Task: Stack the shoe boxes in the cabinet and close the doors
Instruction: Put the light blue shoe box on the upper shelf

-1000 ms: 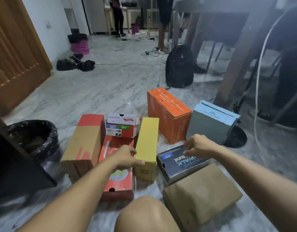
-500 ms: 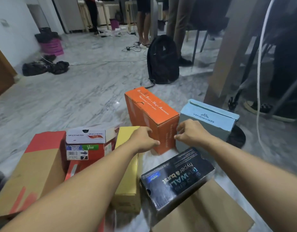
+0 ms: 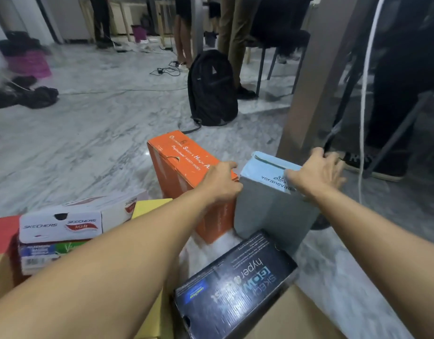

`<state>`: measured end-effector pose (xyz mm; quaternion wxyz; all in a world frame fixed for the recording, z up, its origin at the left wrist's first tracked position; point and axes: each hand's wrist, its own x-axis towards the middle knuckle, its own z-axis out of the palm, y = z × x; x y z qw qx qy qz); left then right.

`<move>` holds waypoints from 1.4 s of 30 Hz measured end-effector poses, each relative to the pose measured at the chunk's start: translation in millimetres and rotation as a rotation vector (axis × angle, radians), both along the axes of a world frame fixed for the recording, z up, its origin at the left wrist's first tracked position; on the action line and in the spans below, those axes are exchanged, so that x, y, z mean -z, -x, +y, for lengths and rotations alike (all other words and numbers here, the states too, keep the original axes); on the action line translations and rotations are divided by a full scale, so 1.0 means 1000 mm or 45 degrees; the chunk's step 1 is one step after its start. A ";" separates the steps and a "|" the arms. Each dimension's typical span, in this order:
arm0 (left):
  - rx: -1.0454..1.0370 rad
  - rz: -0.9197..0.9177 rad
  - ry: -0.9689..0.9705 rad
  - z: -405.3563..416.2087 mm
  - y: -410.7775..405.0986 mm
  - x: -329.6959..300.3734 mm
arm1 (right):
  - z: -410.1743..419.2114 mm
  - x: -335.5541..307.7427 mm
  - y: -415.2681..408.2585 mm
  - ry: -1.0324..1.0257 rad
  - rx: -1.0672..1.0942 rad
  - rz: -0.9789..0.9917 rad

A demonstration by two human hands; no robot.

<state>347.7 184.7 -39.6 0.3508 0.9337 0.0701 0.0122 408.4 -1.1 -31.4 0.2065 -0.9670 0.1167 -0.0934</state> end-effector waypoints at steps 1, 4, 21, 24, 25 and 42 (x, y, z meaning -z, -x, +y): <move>0.008 0.027 0.092 -0.008 -0.004 -0.003 | -0.009 0.003 -0.003 -0.104 0.048 0.075; -0.039 0.127 0.341 -0.029 -0.014 -0.011 | -0.029 0.009 -0.006 -0.518 -0.013 0.281; -0.188 0.089 1.135 -0.037 0.091 -0.091 | -0.072 -0.091 0.106 -0.619 -0.445 -0.099; -0.232 0.023 1.130 -0.028 0.131 -0.118 | -0.071 -0.118 0.137 -0.655 -0.570 -0.138; -0.252 -0.001 1.136 -0.025 0.145 -0.128 | -0.069 -0.126 0.149 -0.666 -0.613 -0.161; -0.679 -0.314 1.160 0.039 0.387 -0.218 | 0.024 -0.212 0.323 -1.205 -1.272 -0.001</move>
